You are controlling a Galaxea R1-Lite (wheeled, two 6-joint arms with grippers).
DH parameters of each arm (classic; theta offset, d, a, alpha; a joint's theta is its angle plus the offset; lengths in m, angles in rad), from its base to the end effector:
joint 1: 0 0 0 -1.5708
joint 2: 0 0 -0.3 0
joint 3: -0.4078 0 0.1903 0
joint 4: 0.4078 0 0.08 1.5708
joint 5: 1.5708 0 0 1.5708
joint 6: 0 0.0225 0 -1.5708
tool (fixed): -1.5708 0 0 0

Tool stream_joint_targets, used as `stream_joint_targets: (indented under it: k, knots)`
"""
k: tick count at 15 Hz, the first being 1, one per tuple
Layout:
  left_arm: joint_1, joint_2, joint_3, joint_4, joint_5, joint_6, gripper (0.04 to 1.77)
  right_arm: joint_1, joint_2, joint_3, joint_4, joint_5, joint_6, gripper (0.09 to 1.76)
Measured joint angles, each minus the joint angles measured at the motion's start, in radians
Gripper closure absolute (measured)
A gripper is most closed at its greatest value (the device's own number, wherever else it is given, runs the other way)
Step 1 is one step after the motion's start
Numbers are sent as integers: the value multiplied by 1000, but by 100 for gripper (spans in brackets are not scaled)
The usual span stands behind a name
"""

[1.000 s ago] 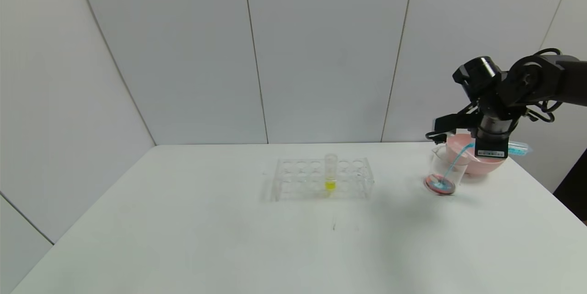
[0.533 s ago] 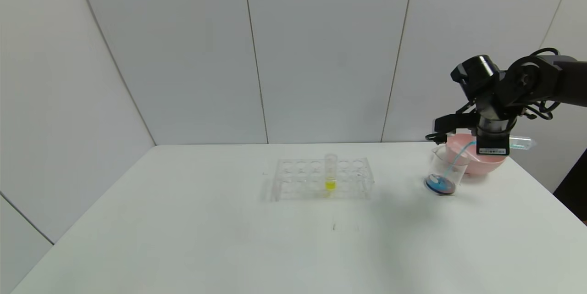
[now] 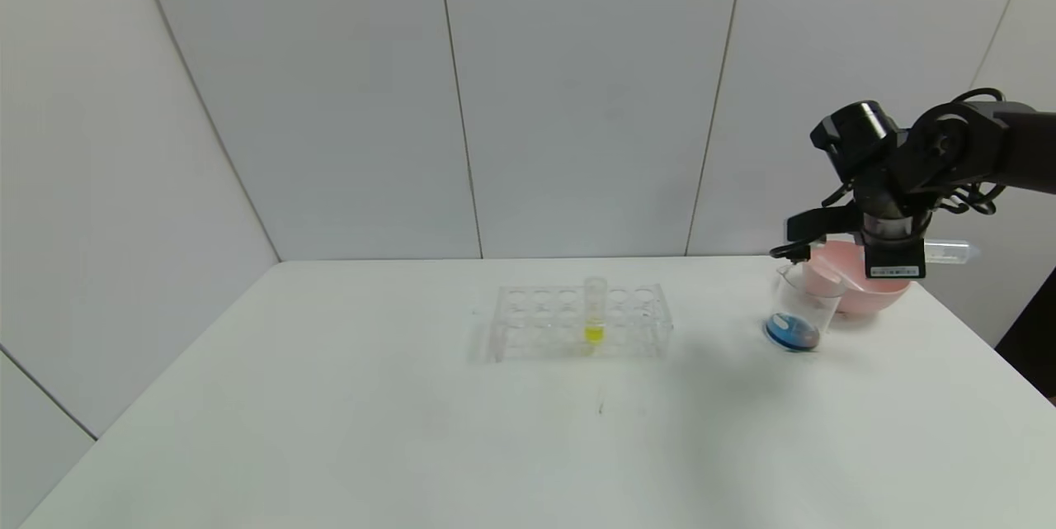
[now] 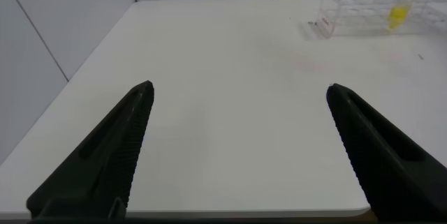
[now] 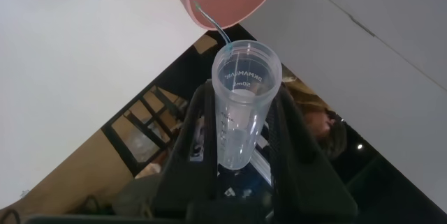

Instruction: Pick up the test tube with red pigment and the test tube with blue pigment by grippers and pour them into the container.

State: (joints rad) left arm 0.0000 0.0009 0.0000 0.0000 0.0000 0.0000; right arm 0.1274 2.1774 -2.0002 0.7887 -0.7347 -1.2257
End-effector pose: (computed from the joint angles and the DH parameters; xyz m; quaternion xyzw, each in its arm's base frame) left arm -0.0227 0.0000 0.0755 0.0000 0.0004 0.0000 1.0000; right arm 0.4099 0.0373 0.2104 -0.6448 0.4974 0.0261 0.5797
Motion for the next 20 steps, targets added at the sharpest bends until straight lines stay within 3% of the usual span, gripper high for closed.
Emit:
stream_joint_targets:
  k: [3, 14, 17, 20]
  knots:
    - [0, 0, 0, 0, 0, 0, 5, 9, 0, 0, -8, -49, -23, 136]
    - [0, 0, 0, 0, 0, 0, 5, 13, -16, 0, -20, -32, -11, 136]
    - [0, 0, 0, 0, 0, 0, 5, -4, -20, 0, -43, 89, 68, 136]
    - [0, 0, 0, 0, 0, 0, 5, -37, -22, 0, -44, 282, 269, 136]
